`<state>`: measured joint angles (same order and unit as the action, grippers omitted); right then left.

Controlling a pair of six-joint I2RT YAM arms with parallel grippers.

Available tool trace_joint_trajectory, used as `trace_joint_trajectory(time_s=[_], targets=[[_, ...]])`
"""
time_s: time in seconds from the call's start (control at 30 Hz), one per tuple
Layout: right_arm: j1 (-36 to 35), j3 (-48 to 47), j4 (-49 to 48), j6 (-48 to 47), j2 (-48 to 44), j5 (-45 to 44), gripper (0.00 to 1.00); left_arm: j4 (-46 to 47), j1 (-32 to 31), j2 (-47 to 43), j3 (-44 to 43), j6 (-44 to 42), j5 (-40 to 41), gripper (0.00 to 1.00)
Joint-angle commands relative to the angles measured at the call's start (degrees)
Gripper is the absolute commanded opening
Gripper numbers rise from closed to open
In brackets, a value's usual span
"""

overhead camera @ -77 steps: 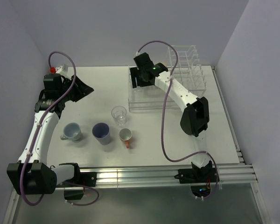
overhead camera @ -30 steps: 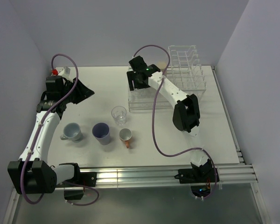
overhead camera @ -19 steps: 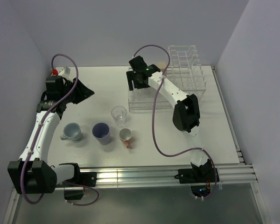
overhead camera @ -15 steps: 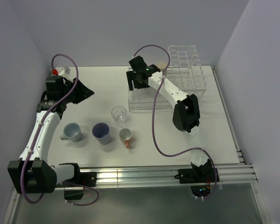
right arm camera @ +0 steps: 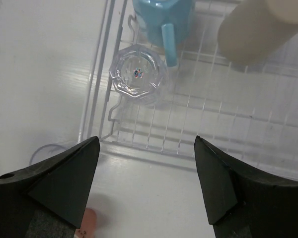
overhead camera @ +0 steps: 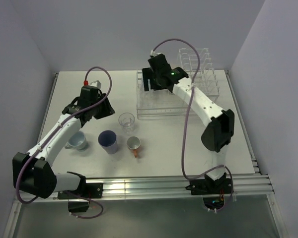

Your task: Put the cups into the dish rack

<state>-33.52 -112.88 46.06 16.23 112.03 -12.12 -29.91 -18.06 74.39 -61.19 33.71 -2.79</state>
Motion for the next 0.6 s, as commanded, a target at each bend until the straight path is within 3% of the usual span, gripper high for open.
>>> trace_joint_trajectory(time_s=[0.0, 0.57], targets=[[-0.7, 3.1, -4.1, 0.4, -9.3, -1.6, 0.84, -0.8, -1.9, 1.5, 1.2, 0.5, 6.4, 0.45], [-2.1, 15.4, -7.2, 0.6, -26.5, -2.2, 0.85, 0.6, -10.3, 13.8, -2.3, 4.1, 13.4, 0.42]])
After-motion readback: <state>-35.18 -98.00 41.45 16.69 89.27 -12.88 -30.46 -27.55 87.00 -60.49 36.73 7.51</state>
